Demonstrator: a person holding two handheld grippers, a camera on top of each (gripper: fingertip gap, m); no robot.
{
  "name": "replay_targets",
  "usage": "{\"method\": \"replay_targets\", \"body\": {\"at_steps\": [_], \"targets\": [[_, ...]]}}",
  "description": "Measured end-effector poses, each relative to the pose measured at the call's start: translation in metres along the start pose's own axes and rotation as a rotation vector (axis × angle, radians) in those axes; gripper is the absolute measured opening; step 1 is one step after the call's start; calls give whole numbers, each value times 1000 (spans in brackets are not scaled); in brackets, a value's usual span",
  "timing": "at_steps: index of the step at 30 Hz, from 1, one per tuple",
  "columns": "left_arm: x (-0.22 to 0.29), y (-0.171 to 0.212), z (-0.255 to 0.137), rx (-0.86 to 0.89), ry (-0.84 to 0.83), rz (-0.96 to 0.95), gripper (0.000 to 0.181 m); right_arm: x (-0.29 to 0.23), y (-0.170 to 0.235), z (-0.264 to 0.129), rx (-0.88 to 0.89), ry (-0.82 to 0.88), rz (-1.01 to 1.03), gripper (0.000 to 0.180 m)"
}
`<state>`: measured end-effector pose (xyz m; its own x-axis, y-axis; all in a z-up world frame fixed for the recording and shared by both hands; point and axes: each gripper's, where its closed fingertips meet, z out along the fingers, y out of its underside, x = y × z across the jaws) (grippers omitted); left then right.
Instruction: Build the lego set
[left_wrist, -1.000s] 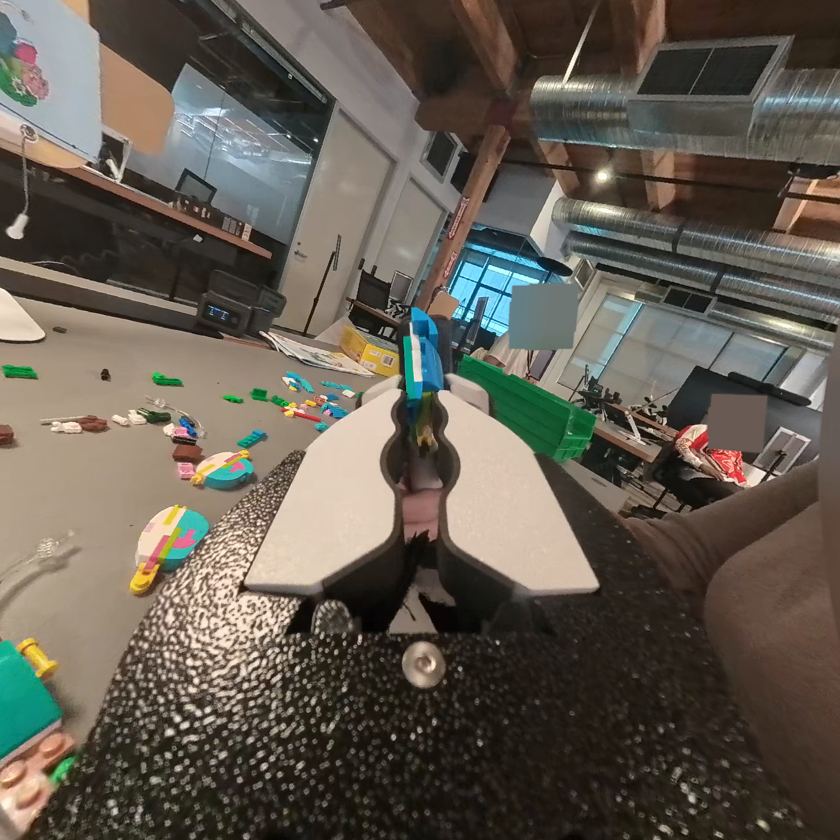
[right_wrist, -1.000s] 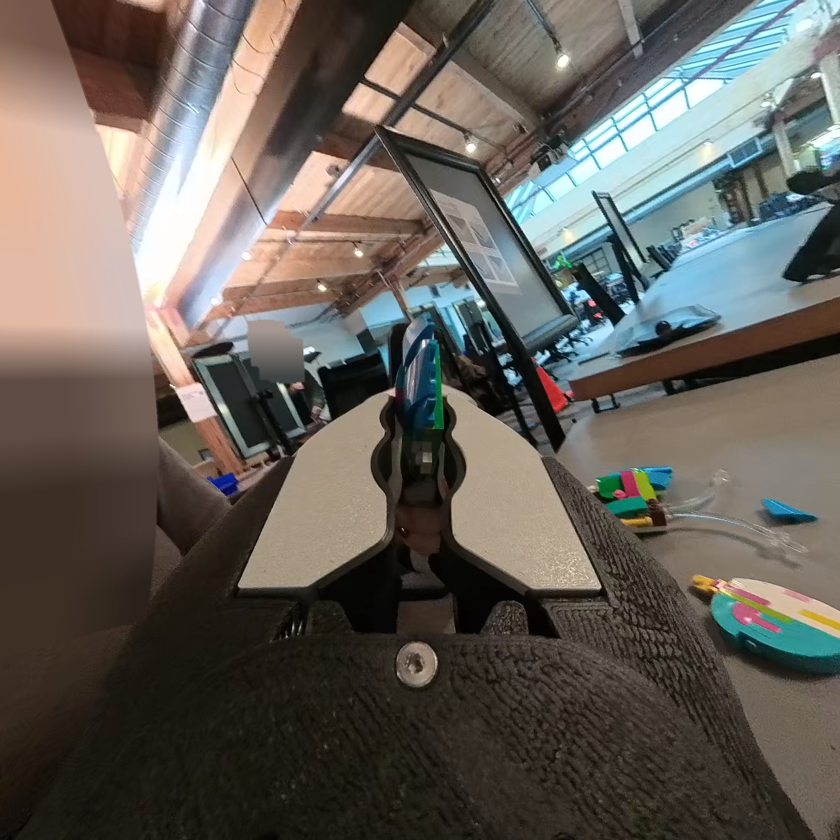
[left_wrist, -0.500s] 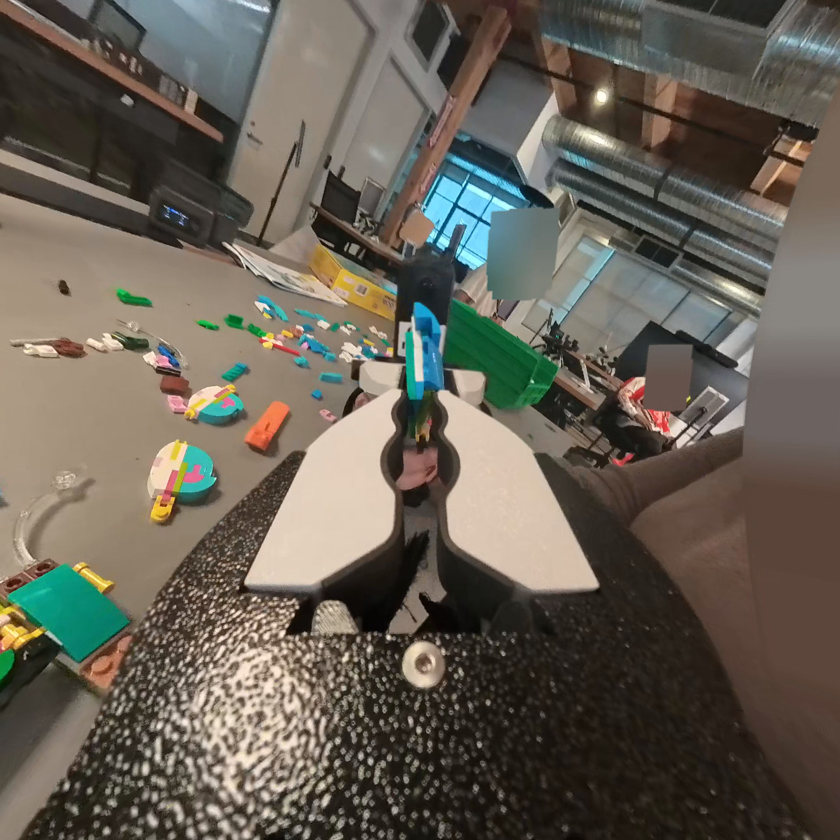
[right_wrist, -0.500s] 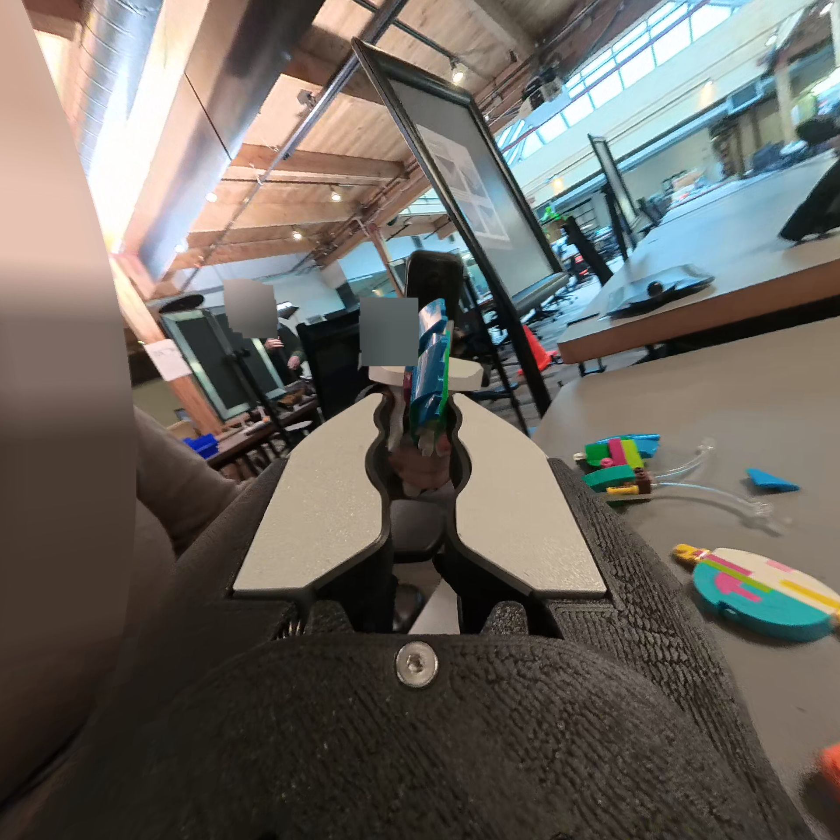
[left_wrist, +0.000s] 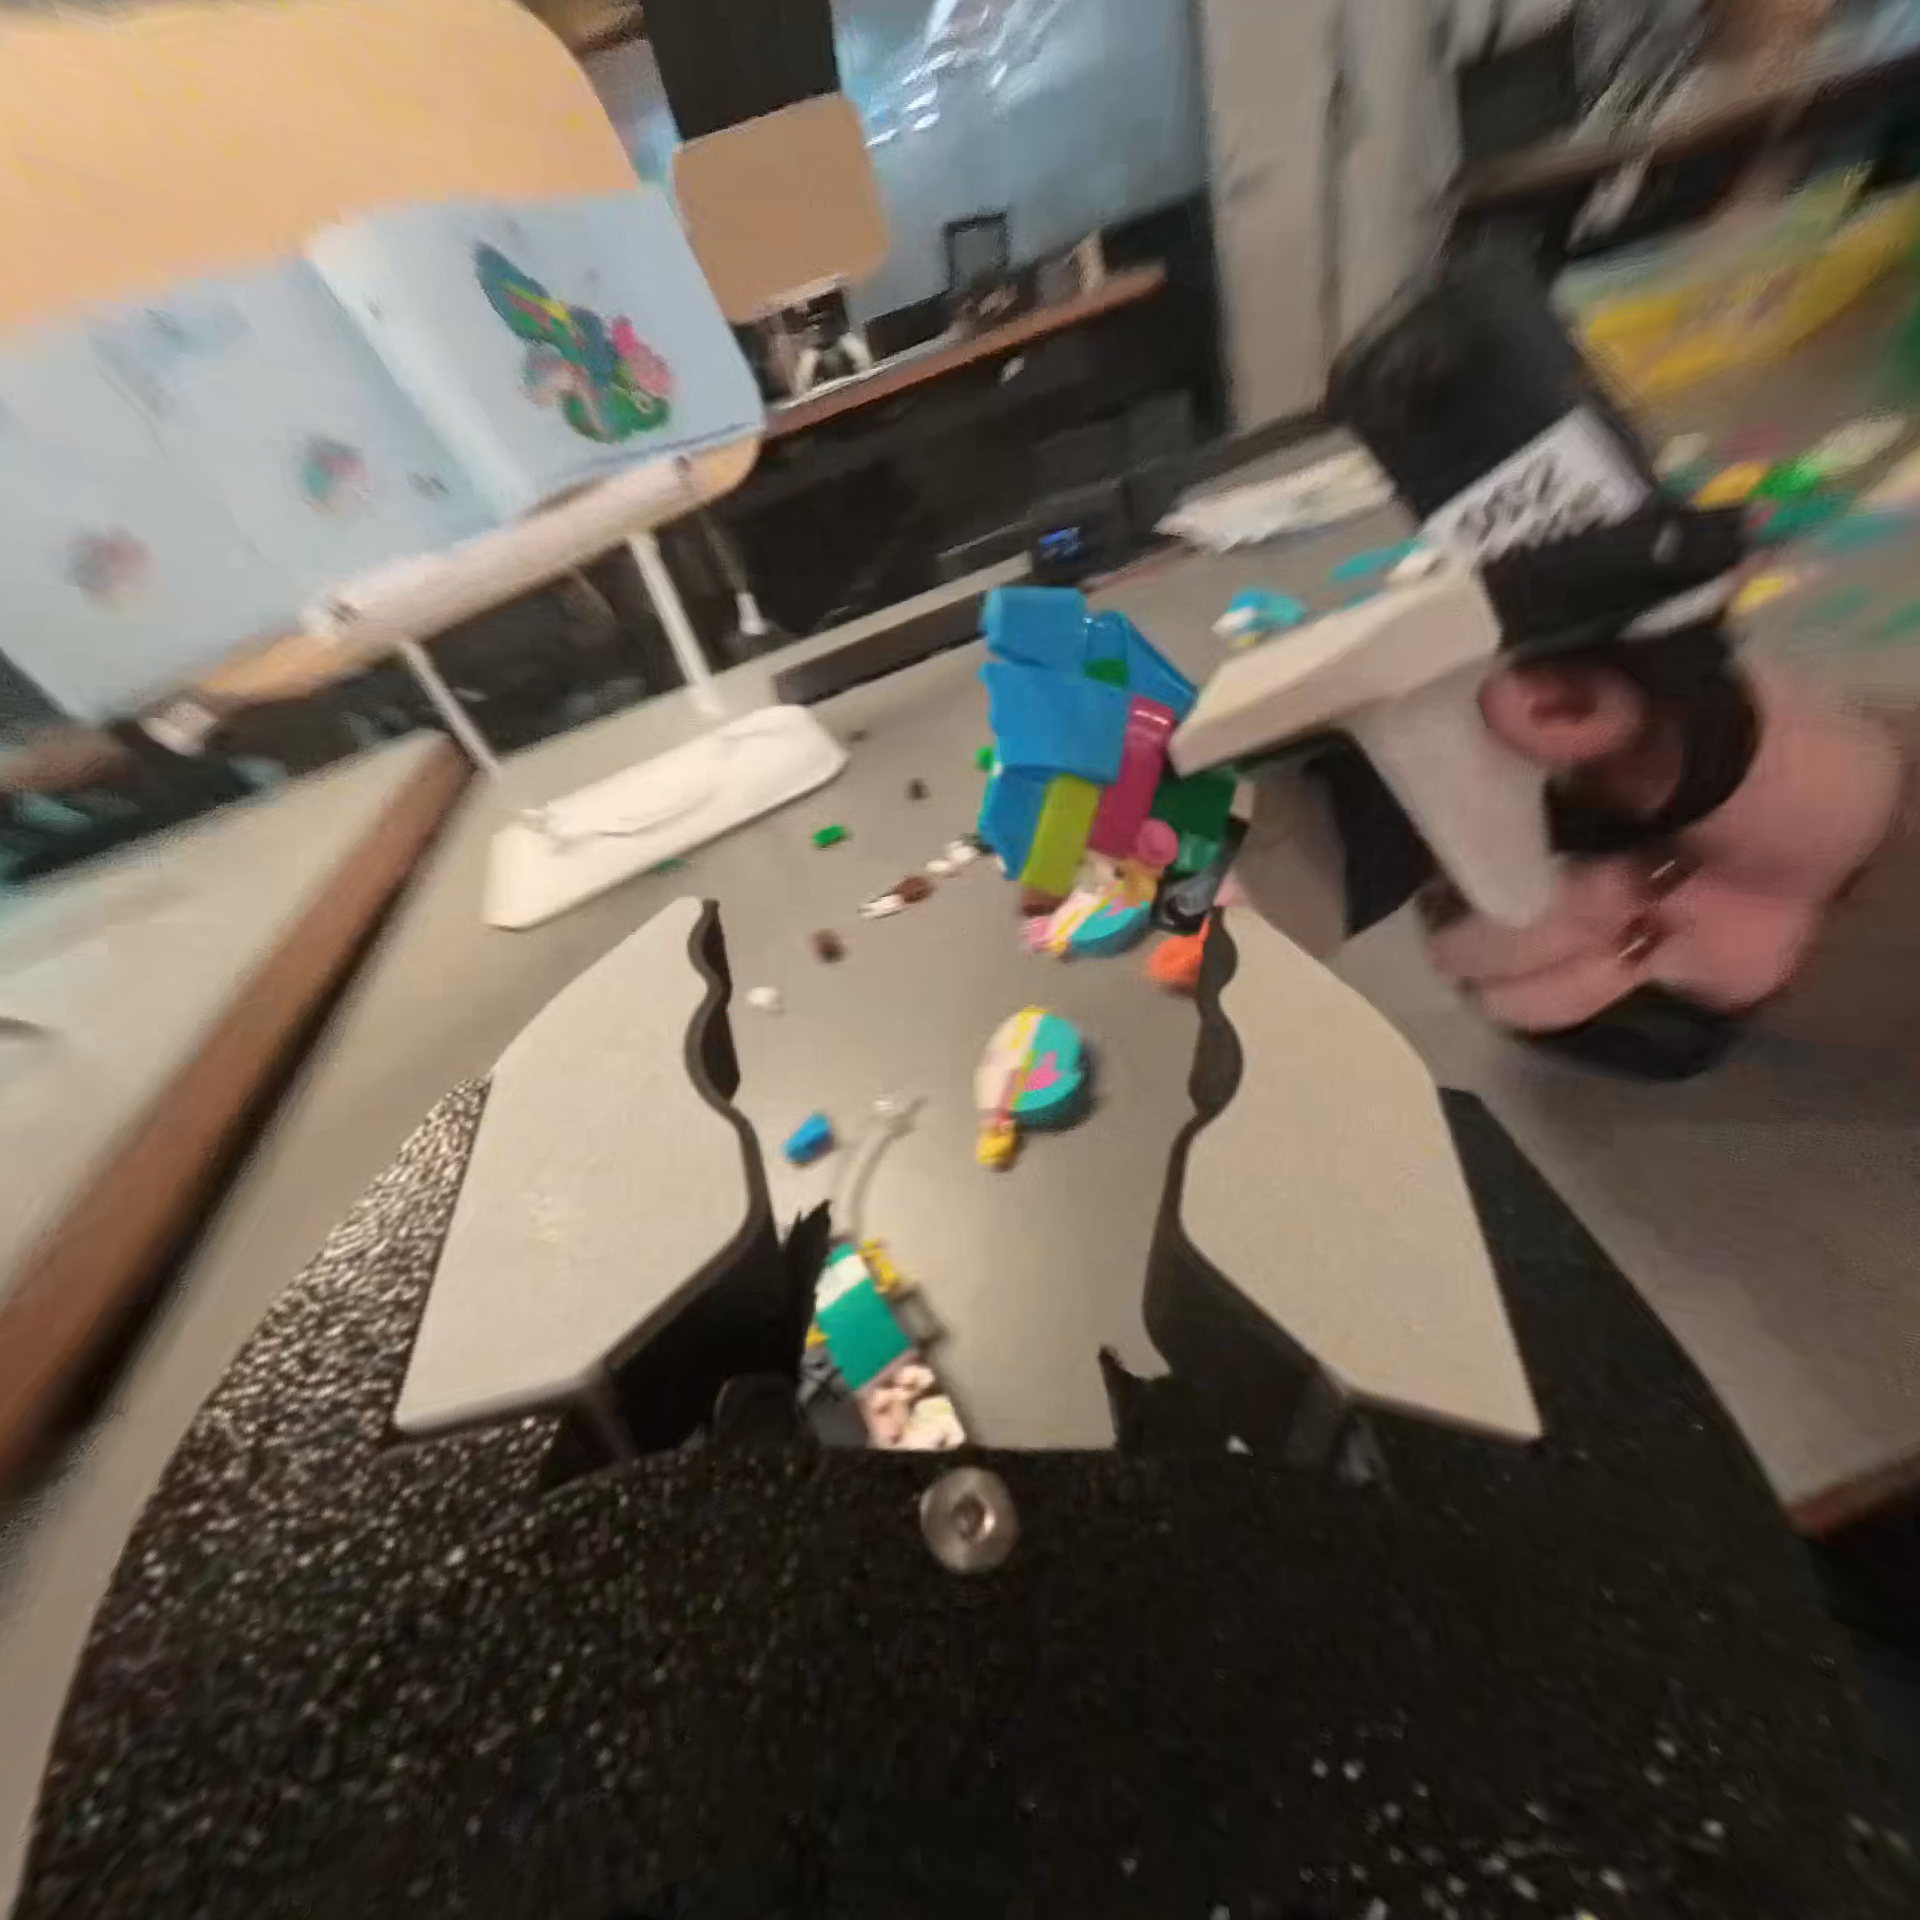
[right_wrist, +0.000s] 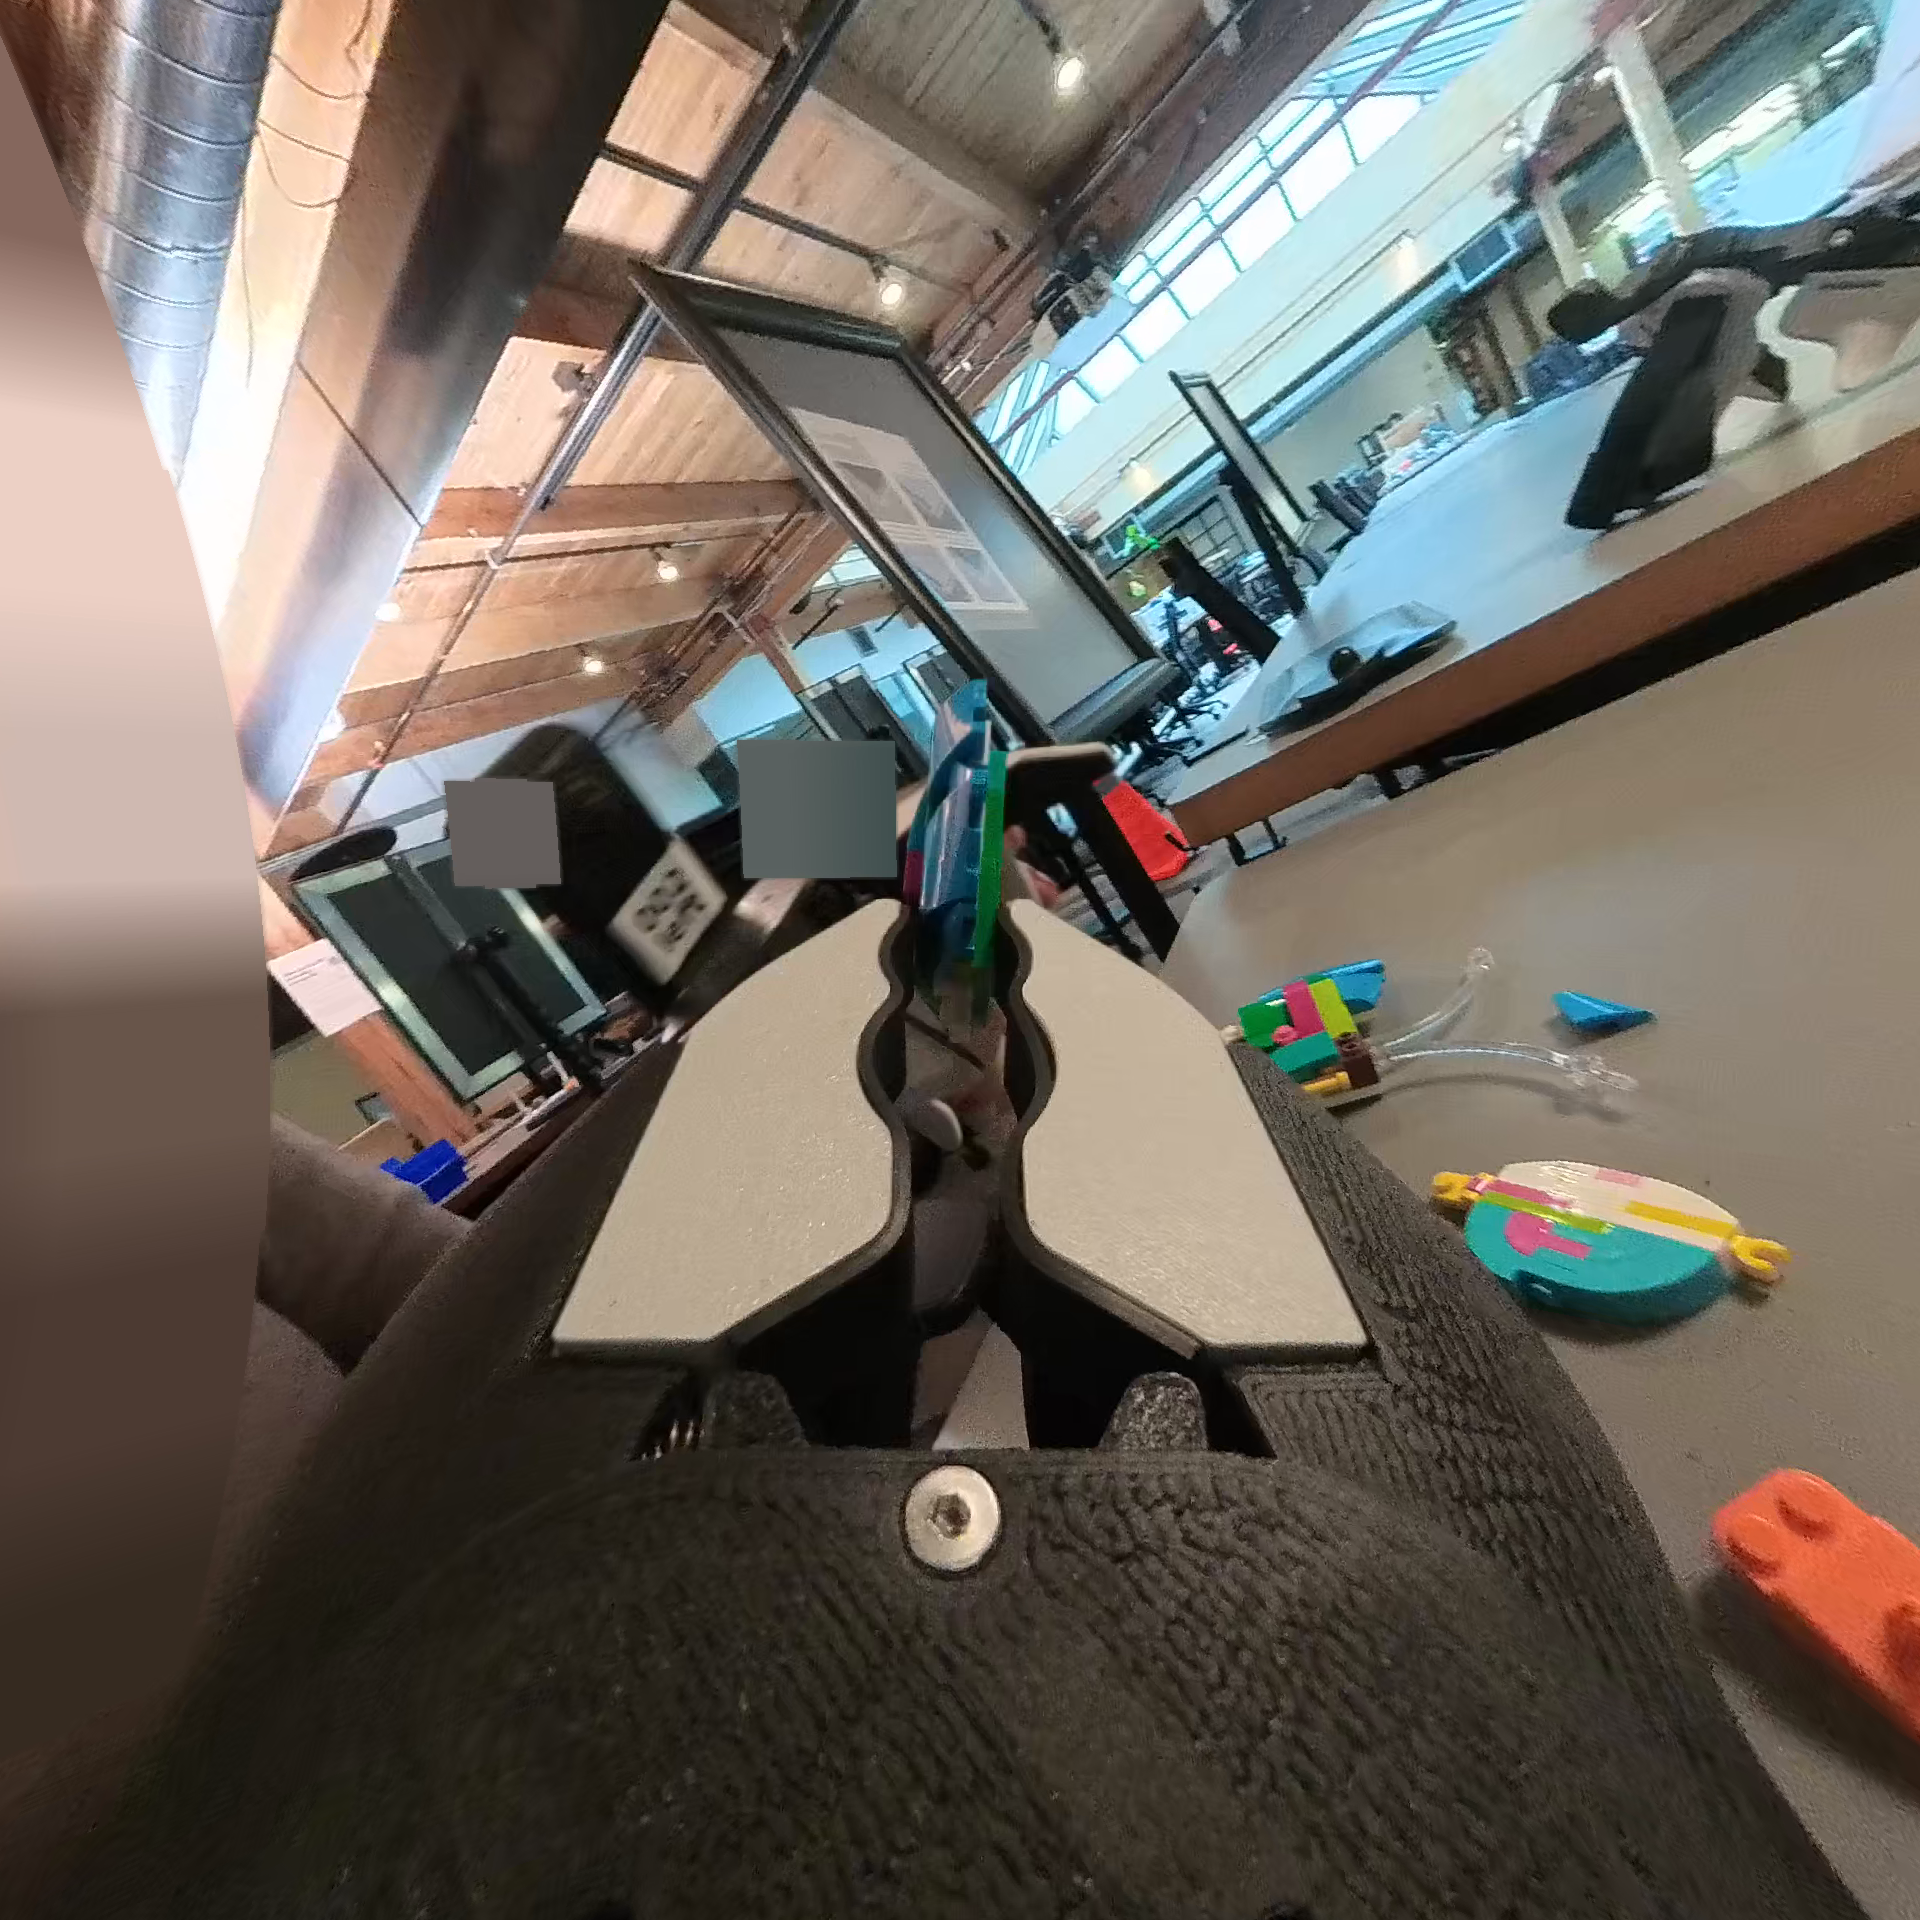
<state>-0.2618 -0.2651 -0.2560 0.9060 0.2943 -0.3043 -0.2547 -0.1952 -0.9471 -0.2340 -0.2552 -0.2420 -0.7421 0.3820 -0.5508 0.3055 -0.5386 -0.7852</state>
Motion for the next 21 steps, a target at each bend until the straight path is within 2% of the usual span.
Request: {"method": "replay_targets", "body": {"at_steps": [2,9,13,17,21], "targets": [[8,5,5,-55,-29,164,84,3,0,-1,3,14,2,12],[22,-7,14,-49,-96,396,80,4,4,2,-21,37,-13,13],[18,-3,19,-80,-115,423,75,4,10,5,-49,41,-18,13],[18,-8,17,-52,-123,446,62,3,11,6,-61,46,-35,13],[18,-4,18,-83,-113,475,62,6,14,6,-75,63,-43,13]]}}
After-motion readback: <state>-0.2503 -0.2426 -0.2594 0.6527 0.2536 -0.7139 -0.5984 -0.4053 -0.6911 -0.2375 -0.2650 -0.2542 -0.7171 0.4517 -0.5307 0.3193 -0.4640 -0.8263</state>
